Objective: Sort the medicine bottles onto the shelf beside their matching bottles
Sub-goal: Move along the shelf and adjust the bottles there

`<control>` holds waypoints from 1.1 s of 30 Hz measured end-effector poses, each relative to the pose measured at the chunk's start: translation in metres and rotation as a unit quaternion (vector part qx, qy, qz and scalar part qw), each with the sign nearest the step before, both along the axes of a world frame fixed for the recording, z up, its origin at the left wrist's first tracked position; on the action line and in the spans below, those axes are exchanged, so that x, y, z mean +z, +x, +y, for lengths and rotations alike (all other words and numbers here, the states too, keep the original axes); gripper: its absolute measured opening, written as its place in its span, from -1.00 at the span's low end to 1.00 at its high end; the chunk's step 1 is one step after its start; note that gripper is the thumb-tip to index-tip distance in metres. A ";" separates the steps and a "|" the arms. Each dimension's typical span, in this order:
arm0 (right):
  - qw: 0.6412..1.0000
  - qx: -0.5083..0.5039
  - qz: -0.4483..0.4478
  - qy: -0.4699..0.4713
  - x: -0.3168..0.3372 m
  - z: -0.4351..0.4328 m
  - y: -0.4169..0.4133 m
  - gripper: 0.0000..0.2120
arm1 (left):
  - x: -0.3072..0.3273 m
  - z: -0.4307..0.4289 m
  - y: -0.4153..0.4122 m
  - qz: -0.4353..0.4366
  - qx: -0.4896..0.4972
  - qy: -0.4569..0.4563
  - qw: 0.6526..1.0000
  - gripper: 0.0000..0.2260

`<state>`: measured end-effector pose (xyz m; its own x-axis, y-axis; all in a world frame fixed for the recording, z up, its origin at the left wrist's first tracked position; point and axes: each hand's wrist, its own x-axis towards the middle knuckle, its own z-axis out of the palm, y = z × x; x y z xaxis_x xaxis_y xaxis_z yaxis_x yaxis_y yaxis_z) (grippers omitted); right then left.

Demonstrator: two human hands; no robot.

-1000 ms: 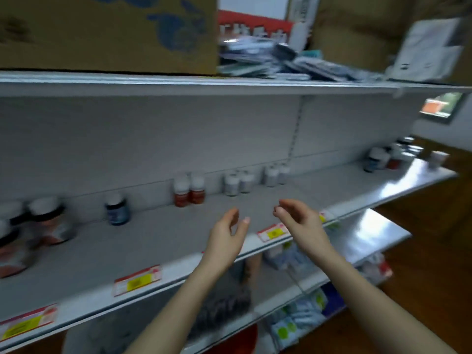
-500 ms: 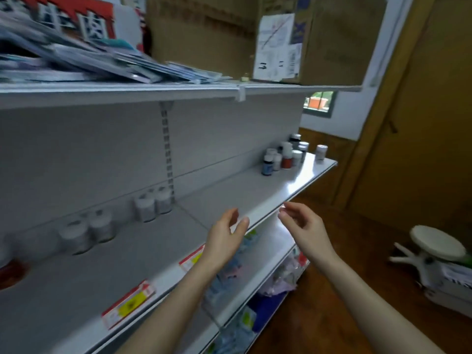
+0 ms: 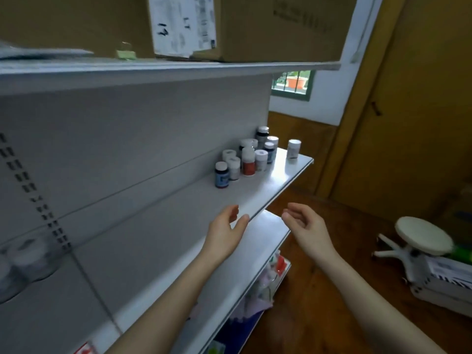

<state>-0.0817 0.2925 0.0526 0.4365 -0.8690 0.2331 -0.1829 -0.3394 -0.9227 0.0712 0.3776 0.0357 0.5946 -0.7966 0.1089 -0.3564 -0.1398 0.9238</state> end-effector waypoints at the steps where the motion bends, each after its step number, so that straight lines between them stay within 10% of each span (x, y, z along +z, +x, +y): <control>1: 1.000 0.009 0.003 0.001 -0.003 -0.019 0.003 -0.70 | -0.002 -0.015 0.001 -0.001 0.012 0.000 1.000 -0.59; 14: 0.972 0.216 0.086 0.024 -0.027 -0.181 0.110 -0.67 | -0.020 -0.115 0.050 0.017 0.228 0.051 0.972 -0.61; 33: 0.943 0.301 0.136 -0.027 -0.095 -0.231 0.240 -0.73 | -0.054 -0.203 0.153 0.011 0.221 0.086 0.971 -0.60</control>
